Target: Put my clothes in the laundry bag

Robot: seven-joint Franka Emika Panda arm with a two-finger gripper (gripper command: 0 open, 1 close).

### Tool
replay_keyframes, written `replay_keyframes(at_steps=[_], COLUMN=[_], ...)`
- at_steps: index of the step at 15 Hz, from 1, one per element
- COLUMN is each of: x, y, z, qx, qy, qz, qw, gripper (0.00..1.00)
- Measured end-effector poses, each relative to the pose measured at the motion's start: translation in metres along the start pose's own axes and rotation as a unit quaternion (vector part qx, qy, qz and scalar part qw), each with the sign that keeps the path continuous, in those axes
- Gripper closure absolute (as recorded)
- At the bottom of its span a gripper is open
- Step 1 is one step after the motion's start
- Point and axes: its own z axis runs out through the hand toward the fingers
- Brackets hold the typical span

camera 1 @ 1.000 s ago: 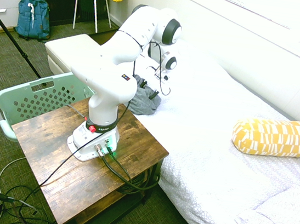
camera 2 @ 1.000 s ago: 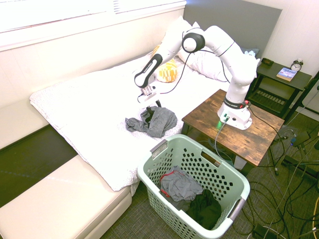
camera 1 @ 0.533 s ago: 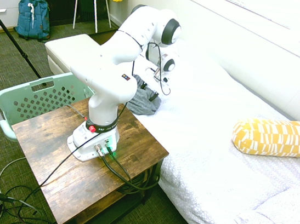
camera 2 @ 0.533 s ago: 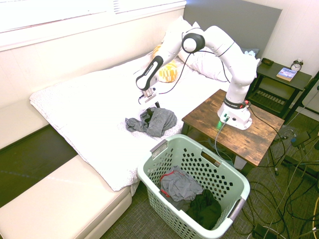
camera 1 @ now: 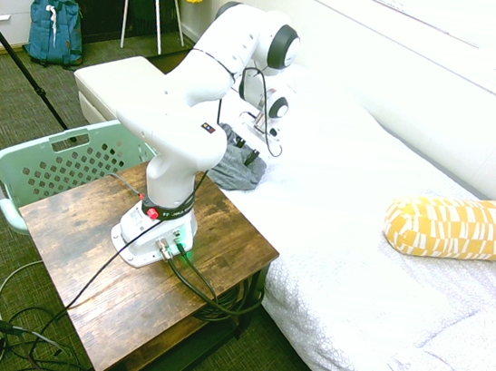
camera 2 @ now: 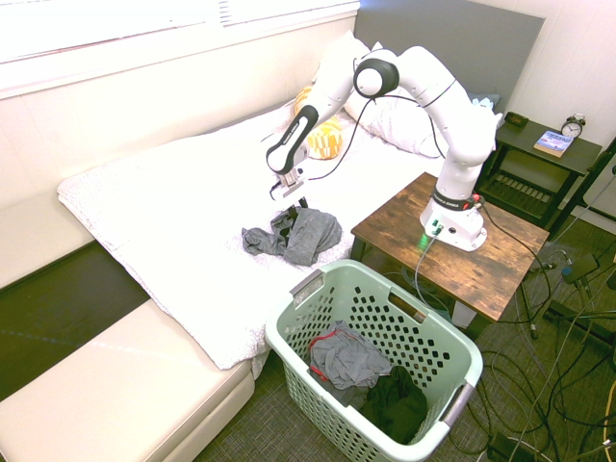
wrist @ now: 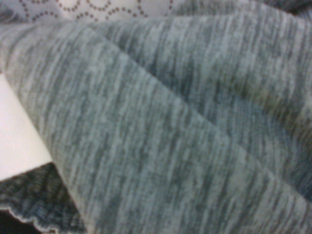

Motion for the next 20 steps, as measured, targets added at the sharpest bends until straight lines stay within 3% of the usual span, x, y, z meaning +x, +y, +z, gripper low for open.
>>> replay_keyframes(at_steps=[11, 16, 20], x=[-0.009, -0.075, -0.164], y=[0.011, 0.037, 0.054], z=[-0.017, -0.077, -0.117], qx=[0.005, 0.032, 0.054], qy=[0.008, 0.053, 0.095], qz=[-0.006, -0.022, -0.047], qw=[1.000, 0.998, 0.993], gripper=[1.00, 1.00, 1.00])
